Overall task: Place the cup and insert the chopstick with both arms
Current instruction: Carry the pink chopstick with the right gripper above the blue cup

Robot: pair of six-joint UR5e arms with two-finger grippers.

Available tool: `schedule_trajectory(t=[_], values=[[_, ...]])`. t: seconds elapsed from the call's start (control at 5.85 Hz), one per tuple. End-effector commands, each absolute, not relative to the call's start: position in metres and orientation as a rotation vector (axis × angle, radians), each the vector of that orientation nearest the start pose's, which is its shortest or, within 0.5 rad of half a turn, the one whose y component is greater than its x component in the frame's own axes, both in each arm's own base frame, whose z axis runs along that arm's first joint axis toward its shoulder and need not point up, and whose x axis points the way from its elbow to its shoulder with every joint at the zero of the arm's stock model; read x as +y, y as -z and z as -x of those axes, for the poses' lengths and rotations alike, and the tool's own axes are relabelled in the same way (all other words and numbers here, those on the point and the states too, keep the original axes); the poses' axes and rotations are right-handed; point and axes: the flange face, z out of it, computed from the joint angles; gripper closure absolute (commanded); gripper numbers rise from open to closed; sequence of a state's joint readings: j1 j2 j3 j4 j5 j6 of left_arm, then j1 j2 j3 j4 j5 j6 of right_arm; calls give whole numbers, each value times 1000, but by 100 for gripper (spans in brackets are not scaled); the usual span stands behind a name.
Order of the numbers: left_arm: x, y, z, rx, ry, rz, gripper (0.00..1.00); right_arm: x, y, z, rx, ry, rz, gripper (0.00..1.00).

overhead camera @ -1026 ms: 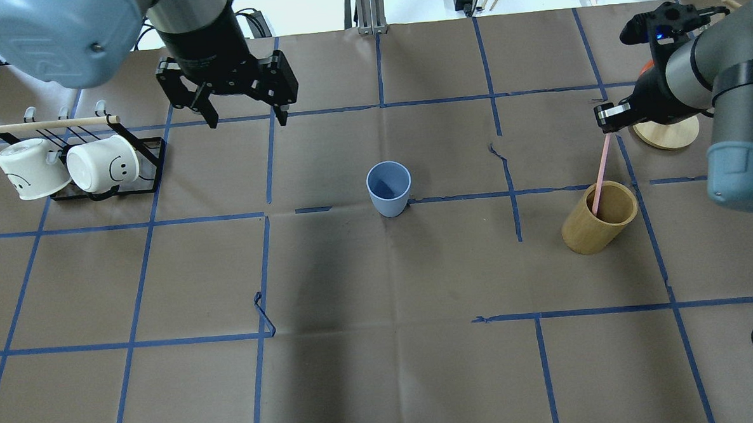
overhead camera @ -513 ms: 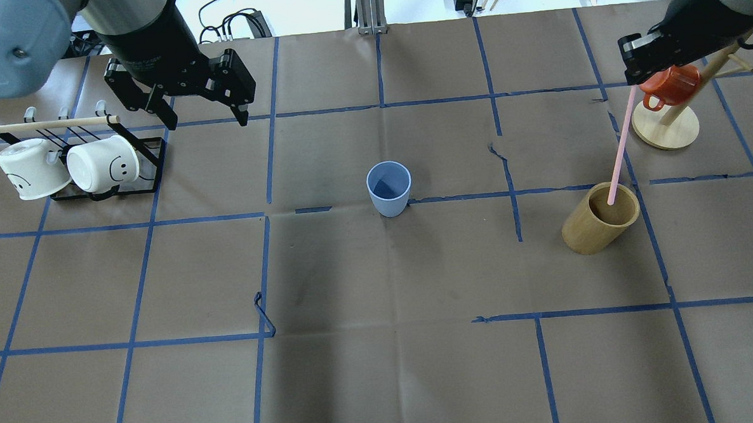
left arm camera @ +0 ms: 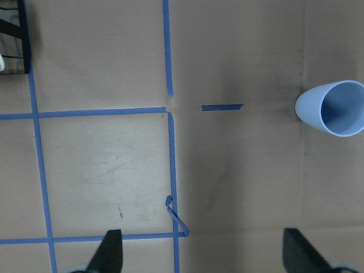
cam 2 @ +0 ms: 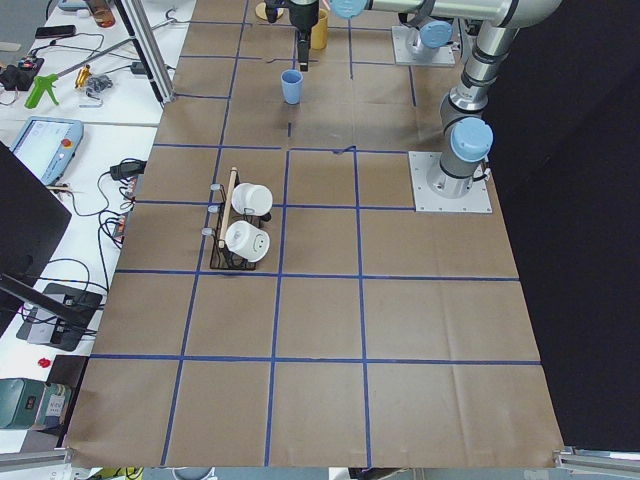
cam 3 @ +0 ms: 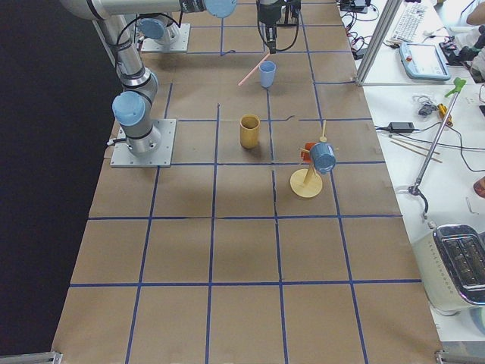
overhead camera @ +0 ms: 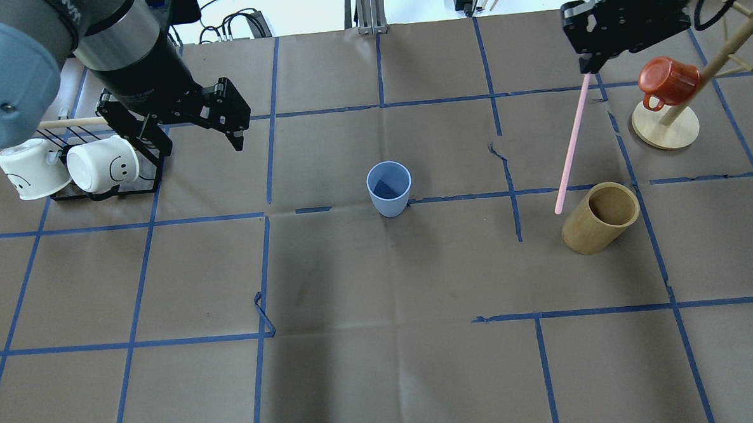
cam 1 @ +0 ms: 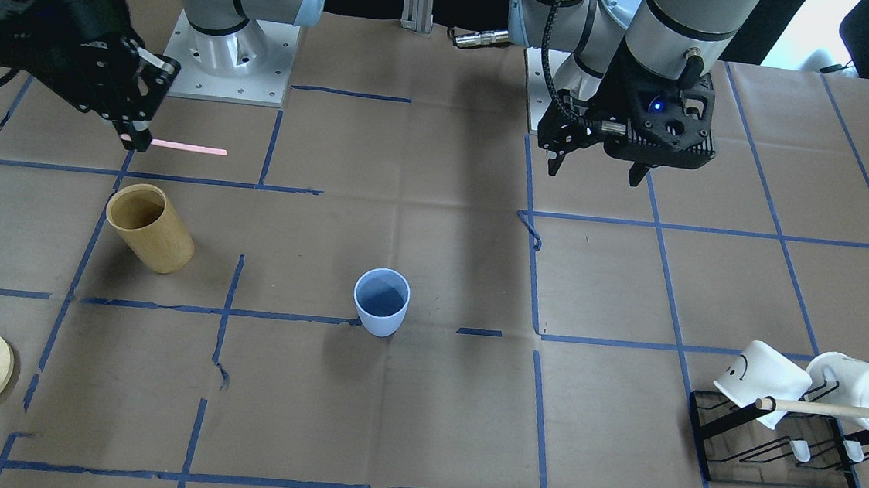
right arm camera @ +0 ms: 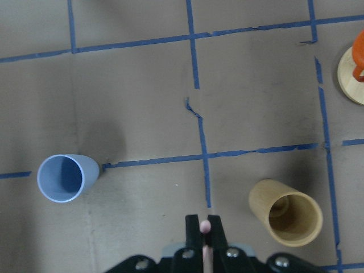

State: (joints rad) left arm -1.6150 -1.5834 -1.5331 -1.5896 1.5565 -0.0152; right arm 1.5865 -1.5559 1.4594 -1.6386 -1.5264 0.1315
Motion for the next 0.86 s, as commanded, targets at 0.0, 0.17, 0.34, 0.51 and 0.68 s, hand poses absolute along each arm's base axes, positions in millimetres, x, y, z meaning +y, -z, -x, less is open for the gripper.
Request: schedule_trajectory(t=[0.0, 0.17, 0.34, 0.51, 0.68], values=[[-497, -502, 147, 3160, 36, -22, 2, -543, -534, -232, 3084, 258, -252, 94], [-498, -502, 144, 3162, 36, -13, 2, -565, -534, -270, 3096, 295, -244, 94], [-496, -500, 144, 3162, 31, -8, 2, -582, -523, -300, 3094, 289, -241, 94], [-497, -501, 144, 3162, 33, -10, 2, -590, -508, -325, 3074, 330, -241, 94], [-497, -500, 144, 3163, 31, -8, 2, -598, -493, -334, 3070, 334, -241, 94]])
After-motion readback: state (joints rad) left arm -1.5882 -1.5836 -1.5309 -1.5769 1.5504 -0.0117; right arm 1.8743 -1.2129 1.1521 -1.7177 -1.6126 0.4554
